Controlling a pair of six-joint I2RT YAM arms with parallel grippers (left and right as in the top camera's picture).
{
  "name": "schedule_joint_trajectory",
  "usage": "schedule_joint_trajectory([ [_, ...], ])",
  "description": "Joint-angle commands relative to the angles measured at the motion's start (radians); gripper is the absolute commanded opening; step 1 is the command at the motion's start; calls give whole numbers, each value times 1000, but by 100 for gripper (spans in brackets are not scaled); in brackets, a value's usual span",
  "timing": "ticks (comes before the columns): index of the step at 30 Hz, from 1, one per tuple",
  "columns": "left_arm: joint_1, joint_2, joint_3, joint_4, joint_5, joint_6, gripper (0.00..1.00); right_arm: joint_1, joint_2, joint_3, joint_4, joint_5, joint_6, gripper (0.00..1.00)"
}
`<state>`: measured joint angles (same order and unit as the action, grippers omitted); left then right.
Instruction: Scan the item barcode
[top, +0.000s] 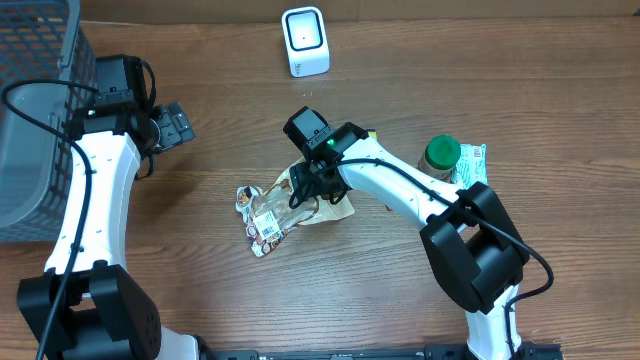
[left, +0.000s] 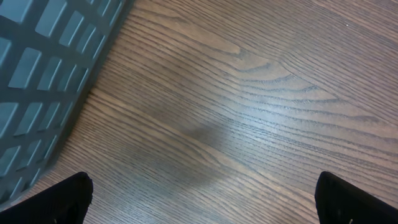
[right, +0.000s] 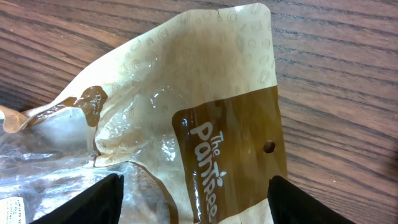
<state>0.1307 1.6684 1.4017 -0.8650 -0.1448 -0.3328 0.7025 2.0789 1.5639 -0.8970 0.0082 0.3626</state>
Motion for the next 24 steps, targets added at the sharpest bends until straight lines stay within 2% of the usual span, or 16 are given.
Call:
schedule_joint_trajectory([
  [1,-6,-14,14,2,8,19,100,20,-5,-7,14,18,7,74],
  [7,-7,-14,14,2,8,19,100,48,33,-29,30,17,8,70],
  [15,-7,-14,14,2,8,19,100,67,39,-149,96,21,35,65],
  [17,-7,-14,14,2,7,19,100,61,39,-164,103,19,36,60],
  [19,-7,-14,14,2,7,19,100,55,39,-164,102,6,36,45],
  [20,-7,-14,14,2,8,19,100,54,39,-162,103,-4,35,41],
  [24,-7,-14,14,2,8,19,100,45,29,-107,61,-13,34,32],
])
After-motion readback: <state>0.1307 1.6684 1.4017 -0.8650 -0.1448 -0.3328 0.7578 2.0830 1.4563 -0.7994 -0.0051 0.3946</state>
